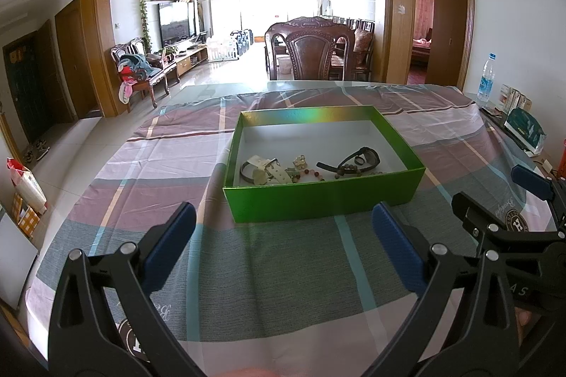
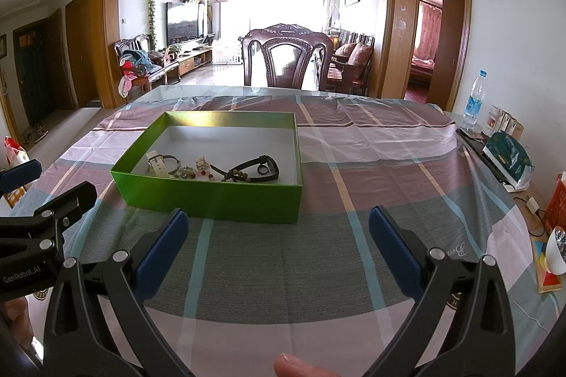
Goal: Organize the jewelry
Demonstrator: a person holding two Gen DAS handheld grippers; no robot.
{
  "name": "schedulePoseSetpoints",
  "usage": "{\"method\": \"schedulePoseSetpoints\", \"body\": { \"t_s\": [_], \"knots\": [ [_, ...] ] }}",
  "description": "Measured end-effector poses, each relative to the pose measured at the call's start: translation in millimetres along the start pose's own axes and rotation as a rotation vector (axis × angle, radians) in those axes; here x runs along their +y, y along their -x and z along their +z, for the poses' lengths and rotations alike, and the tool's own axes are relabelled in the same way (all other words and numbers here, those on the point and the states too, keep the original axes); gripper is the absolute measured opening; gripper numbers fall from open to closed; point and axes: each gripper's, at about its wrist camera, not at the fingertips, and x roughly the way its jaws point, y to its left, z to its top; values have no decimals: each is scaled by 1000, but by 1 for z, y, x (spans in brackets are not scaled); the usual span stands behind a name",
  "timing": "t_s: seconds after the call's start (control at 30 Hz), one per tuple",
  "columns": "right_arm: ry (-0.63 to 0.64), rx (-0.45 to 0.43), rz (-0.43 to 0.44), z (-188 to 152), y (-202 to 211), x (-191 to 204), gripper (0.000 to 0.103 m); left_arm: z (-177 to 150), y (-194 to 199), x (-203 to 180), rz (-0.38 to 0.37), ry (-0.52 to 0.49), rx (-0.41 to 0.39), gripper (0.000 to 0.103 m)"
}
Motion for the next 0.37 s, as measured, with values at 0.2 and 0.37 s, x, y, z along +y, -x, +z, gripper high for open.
{"method": "schedulePoseSetpoints", "body": {
  "t_s": [0.2,0.37],
  "knots": [
    [-4,17,3,-1,-3,-5,100,-2,-5,0,-12,10,26,99],
    [51,265,66,-27,-58,-5,100,-18,-38,1,-30,18,145,99]
  ]
}}
